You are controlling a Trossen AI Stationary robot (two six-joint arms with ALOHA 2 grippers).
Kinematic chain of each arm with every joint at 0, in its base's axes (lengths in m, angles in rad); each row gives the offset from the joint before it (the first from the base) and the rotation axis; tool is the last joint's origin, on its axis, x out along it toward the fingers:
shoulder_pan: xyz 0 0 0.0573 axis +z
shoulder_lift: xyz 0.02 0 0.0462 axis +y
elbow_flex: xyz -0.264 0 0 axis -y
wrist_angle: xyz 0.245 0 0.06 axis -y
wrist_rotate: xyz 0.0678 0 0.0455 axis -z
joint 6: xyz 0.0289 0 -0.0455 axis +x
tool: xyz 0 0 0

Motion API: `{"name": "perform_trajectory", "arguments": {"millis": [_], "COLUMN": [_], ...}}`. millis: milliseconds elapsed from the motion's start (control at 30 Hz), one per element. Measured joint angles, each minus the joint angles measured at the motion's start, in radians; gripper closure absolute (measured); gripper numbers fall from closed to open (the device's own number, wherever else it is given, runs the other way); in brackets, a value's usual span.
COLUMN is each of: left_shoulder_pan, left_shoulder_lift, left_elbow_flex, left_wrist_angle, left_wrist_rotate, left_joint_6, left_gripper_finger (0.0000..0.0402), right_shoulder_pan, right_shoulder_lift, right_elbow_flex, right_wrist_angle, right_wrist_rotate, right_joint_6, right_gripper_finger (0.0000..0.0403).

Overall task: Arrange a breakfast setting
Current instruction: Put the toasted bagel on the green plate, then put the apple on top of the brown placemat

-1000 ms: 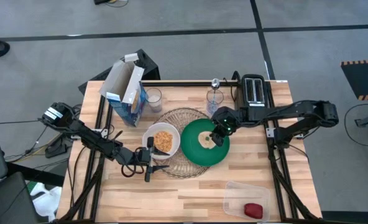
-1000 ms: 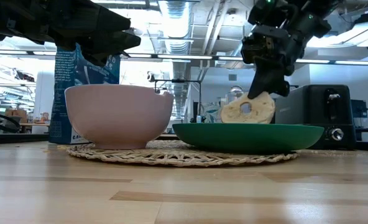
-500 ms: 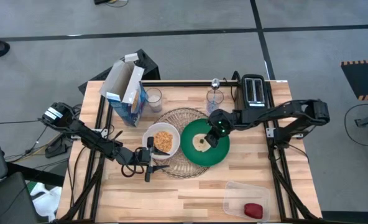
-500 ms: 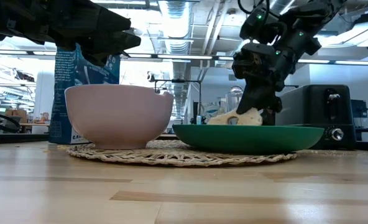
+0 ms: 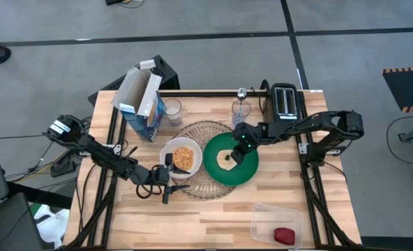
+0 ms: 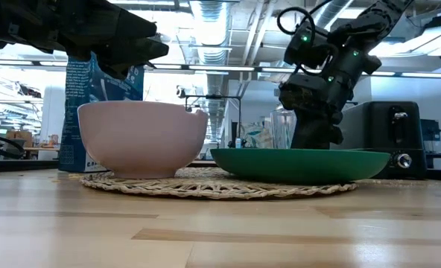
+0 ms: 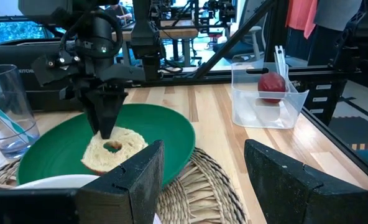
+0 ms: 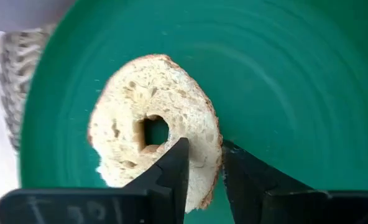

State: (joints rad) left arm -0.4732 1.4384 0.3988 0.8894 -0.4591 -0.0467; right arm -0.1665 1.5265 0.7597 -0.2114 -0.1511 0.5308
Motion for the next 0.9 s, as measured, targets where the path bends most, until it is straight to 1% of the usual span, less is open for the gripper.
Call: {"name": "perform_trajectory", "arguments": {"millis": [267, 400, 533, 667, 900], "left_shoulder_pan": [0.000, 0.000, 0.000, 0.001, 0.001], "left_shoulder_lift": [0.000, 0.000, 0.000, 0.000, 0.000], "left_elbow_flex": [0.000, 0.000, 0.000, 0.000, 0.000], "left_wrist_angle": [0.000, 0.000, 0.000, -0.003, -0.010], "left_wrist_rotate": [0.000, 0.000, 0.000, 0.003, 0.007], "left_joint_6": [-0.001, -0.001, -0.002, -0.002, -0.025], "left_gripper_finger": [0.0191, 0.0191, 0.0191, 0.0191, 0.0191], "right_shoulder_pan": [-0.004, -0.012, 0.004, 0.050, 0.178], "right_shoulder_lift": [0.000, -0.036, -0.113, -0.203, -0.322], "right_elbow_flex": [0.000, 0.033, 0.082, 0.123, 0.132], "right_wrist_angle": [-0.005, -0.062, -0.147, -0.231, -0.259], "right_wrist_rotate": [0.025, 0.025, 0.023, 0.023, 0.022], "right_joint_6": [-0.008, -0.037, -0.046, -0.041, -0.005], "right_gripper_finger": [0.0219, 0.0194, 0.0189, 0.0192, 0.0198]}}
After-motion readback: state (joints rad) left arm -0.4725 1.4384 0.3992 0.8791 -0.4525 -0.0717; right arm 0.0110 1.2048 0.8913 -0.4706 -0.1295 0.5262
